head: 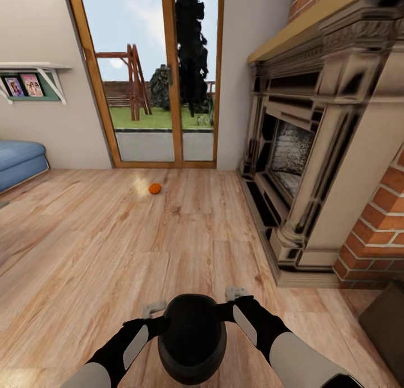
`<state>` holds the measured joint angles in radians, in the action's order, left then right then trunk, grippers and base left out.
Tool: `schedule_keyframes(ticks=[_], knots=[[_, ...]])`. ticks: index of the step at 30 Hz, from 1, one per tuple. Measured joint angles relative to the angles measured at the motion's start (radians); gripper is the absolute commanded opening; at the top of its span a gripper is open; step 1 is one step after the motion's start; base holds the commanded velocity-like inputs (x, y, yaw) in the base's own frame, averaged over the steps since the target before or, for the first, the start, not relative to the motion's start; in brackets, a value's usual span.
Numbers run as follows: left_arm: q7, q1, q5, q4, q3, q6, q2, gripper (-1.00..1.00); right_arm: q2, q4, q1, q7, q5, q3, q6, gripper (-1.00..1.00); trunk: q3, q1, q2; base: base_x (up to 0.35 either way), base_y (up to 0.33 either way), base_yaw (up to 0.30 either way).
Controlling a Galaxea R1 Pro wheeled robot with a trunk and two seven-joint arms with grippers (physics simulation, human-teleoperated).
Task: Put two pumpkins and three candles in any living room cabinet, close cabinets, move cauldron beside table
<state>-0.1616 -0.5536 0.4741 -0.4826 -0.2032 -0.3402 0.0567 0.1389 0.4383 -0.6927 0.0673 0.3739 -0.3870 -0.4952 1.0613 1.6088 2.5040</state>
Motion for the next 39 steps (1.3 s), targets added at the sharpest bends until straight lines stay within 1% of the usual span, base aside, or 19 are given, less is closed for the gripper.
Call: schedule_keyframes(ticks=[30,37,39], knots=[[0.001,0.0,0.0,-0.001,0.0,0.004,0.003,1.0,0.0,-0.001,0.0,0.001,-0.002,0.0,0.001,1.0,0.116,0.013,0.007,0.0,0.0,0.0],[0.001,0.0,0.0,-0.002,0.0,0.004,0.004,1.0,0.0,-0.001,0.0,0.001,-0.002,0.0,0.002,1.0,0.116,0.013,0.007,0.0,0.0,0.0],[0.001,0.0,0.0,-0.002,0.0,0.004,0.003,1.0,0.0,-0.002,0.0,0.001,-0.002,0.0,0.002,1.0,0.124,0.014,0.008,0.0,0.0,0.0]])
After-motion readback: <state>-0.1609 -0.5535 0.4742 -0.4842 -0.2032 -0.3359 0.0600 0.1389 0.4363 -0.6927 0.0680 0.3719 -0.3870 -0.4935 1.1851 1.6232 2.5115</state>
